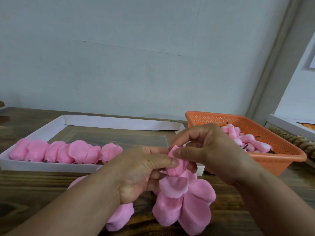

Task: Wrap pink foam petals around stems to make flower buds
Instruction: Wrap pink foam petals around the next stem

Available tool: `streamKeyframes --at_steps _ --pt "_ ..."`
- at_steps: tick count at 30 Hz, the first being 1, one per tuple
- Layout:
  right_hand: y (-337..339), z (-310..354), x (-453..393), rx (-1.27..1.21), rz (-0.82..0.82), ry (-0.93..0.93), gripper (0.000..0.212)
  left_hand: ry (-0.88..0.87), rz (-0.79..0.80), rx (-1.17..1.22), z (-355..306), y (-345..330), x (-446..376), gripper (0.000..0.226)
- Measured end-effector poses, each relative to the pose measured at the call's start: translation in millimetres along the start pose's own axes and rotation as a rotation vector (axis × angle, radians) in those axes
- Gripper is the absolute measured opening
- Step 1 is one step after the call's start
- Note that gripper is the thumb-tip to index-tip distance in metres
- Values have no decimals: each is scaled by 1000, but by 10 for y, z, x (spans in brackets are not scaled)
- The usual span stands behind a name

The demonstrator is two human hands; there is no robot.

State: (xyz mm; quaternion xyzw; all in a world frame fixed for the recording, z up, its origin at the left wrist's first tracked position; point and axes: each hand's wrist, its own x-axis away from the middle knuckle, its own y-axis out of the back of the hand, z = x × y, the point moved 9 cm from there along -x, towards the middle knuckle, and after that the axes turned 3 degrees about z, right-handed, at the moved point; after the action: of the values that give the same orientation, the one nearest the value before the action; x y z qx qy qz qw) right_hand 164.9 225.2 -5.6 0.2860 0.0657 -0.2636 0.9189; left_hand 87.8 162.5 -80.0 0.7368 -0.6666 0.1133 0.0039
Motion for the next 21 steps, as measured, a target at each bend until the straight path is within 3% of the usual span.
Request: streamKeyframes --at_steps 8,14,21 --pt "81 -14 -26 12 -107 0 3 -49 -54 106 -48 -9 -7 22" --pt "172 -80 -14 30 -149 -55 5 -48 18 241 -23 -51 -29 54" --pt "225 -81 -8 -5 -170 -46 8 -134 117 145 -98 -188 4 50"
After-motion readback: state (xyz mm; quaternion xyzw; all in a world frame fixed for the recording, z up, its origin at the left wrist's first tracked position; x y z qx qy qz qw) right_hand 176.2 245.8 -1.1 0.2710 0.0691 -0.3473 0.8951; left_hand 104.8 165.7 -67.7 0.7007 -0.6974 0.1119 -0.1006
